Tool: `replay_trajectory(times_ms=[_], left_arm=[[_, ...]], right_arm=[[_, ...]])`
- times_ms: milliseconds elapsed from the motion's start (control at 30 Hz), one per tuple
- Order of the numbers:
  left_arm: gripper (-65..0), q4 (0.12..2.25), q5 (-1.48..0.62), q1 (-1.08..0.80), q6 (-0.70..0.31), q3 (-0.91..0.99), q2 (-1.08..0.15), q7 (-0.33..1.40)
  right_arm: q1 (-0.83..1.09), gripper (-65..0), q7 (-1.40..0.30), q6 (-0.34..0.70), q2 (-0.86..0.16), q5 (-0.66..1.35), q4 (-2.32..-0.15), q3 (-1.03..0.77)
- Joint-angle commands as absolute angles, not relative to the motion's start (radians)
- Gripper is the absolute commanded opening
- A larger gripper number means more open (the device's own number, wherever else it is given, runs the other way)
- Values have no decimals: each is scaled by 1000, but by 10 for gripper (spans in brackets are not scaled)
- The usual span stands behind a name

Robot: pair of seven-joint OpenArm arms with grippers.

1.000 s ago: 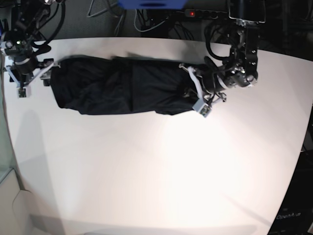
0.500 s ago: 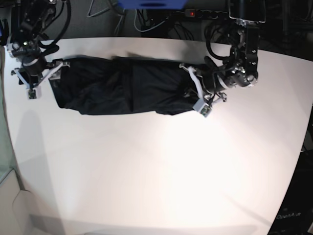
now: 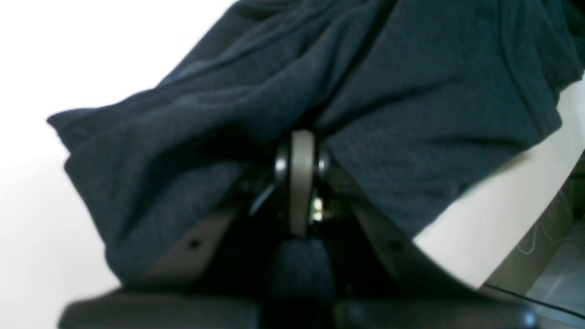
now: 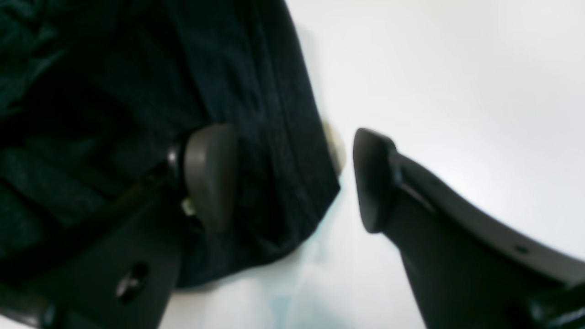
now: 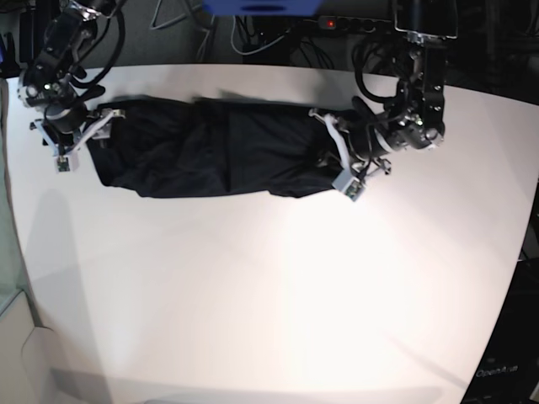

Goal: Fold the T-shirt properly
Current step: 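Grasp both ends of the folded strip with both grippers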

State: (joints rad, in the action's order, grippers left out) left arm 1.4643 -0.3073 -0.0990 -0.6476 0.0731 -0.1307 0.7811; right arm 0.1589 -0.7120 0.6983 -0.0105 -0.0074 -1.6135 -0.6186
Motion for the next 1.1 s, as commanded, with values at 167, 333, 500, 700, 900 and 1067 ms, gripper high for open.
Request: replay_trajectory(times_ms=[167, 333, 500, 700, 900, 1067], left_arm=[[-650, 1468, -254, -96, -628, 76, -142, 829], [-650, 1468, -254, -96, -628, 76, -142, 829], [-650, 1468, -254, -94, -628, 76, -142, 829], [-650, 1468, -259, -93, -628, 76, -142, 829], [-650, 1468, -262, -93, -628, 76, -142, 829], [-650, 1468, -263, -91, -625, 77, -139, 829]], right_arm=[[151, -244, -644, 698, -15, 5, -1572, -618], [136, -248, -621, 698, -16, 5, -1477, -616], [139, -272, -607, 698, -15, 5, -1463, -616], [140, -450, -613, 698, -16, 5, -1465, -578], [143, -603, -618, 698, 5, 1, -1463, -575], [143, -650, -618, 698, 5, 1, -1468, -575]])
